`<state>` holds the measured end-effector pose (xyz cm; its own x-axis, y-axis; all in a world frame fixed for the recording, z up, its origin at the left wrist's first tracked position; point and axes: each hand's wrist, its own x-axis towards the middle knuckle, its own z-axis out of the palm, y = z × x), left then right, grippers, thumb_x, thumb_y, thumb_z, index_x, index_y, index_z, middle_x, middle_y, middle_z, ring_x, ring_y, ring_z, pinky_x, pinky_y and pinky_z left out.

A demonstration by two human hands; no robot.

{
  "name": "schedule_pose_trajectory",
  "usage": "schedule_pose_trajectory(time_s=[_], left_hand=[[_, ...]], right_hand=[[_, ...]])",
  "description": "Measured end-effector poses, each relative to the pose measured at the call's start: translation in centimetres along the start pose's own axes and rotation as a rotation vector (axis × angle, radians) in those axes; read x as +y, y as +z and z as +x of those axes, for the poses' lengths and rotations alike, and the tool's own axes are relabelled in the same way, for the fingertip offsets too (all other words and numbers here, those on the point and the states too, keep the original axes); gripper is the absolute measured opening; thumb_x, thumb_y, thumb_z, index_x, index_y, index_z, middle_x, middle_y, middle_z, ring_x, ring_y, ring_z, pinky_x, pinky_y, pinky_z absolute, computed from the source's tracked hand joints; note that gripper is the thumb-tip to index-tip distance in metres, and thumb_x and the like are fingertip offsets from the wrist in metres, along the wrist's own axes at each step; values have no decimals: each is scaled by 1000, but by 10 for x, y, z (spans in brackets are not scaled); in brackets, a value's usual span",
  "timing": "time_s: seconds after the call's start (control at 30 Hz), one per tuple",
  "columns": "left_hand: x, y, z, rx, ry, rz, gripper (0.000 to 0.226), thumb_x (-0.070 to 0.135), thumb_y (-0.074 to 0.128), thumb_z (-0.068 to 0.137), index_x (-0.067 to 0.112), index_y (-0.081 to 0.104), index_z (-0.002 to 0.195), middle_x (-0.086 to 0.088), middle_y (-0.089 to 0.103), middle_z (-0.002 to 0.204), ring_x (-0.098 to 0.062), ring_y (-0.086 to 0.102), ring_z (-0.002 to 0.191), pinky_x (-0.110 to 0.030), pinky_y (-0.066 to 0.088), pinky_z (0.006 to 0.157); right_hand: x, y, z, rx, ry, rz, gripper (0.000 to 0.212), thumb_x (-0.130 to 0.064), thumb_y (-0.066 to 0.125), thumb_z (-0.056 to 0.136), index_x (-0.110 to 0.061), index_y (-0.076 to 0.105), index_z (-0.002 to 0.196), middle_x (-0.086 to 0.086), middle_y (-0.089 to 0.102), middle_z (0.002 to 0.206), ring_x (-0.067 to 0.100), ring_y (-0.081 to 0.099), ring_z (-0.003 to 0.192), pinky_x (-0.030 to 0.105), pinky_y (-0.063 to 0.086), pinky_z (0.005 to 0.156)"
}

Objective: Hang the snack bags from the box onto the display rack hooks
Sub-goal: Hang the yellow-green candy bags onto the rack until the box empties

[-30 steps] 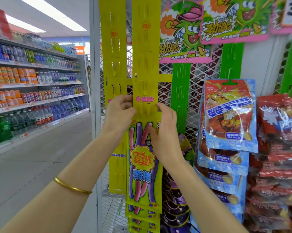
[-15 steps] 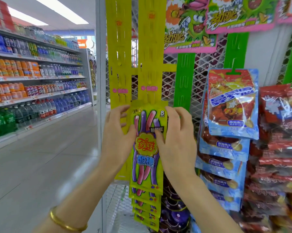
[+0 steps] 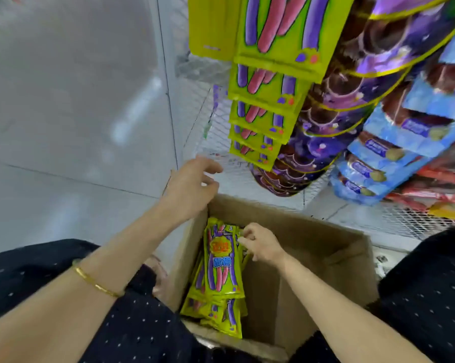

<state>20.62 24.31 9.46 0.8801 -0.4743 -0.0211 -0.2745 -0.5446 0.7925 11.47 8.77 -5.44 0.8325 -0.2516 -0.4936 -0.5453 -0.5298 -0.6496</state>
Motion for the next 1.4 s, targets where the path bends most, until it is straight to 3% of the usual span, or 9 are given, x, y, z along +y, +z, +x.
schedule_pose_trajectory(time_s=[0.2,0.4,0.53,0.67,0.8,1.03,1.17,1.27,1.4], left_hand=[[-10,-4,7,-44,-6,-11,26,4,53,86,28,55,96,6,57,113,0,58,82,-3,41,63],[-12,-10,13,-36,-82,-108,25,5,52,86,27,56,96,10,57,108,3,57,74,-10,41,58],[-10,-11,13,-38,-97,-127,24,6,52,88,27,56,98,10,57,109,-3,60,83,-19,48,70],[-13,-9,14,-45,-123,-82,22,8,53,87,25,56,101,5,57,113,-12,59,93,-24,48,77],[-25,-3,17,-102,-165,62,29,11,57,87,16,56,115,-4,55,123,-14,54,101,-25,43,83],[-18,12,10,-186,-286,37,75,28,72,80,7,32,140,-14,41,141,-26,45,125,-38,41,101],[10,7,1,-49,-197,-229,5,17,64,87,21,62,88,-2,67,89,-14,61,79,-35,50,80],[39,-3,-8,-10,-129,-355,20,12,58,91,20,60,72,11,65,55,-3,61,55,-23,52,60],[83,-23,-22,-31,-30,-334,20,14,59,91,19,63,72,2,63,64,-15,58,62,-28,46,62]], right_hand=[[28,74,27,-88,321,60,59,-30,60,89,-3,35,136,14,53,131,31,51,120,35,42,97],[30,95,38,166,483,129,47,-27,64,86,-5,47,124,16,56,126,33,53,117,36,43,93],[23,99,48,35,512,223,42,-38,68,83,-7,56,109,11,62,104,28,60,92,35,46,87],[20,95,43,-66,442,307,34,-27,71,82,-11,46,66,7,50,66,18,44,54,28,38,51],[26,55,16,-192,335,476,17,-18,69,83,-5,63,91,10,69,92,20,66,78,33,54,72],[3,-36,-40,-258,5,589,10,-6,62,86,-10,66,94,0,71,90,5,69,75,13,49,61],[-15,-65,-61,-211,-108,571,15,-8,64,84,-11,68,99,1,72,97,10,68,87,17,52,73],[-36,-85,-78,-153,-218,599,14,-9,63,85,-16,65,97,-5,72,95,6,67,88,17,52,74],[-80,-116,-112,264,-547,684,28,-1,59,87,-19,37,92,0,54,93,-4,57,73,13,46,65]])
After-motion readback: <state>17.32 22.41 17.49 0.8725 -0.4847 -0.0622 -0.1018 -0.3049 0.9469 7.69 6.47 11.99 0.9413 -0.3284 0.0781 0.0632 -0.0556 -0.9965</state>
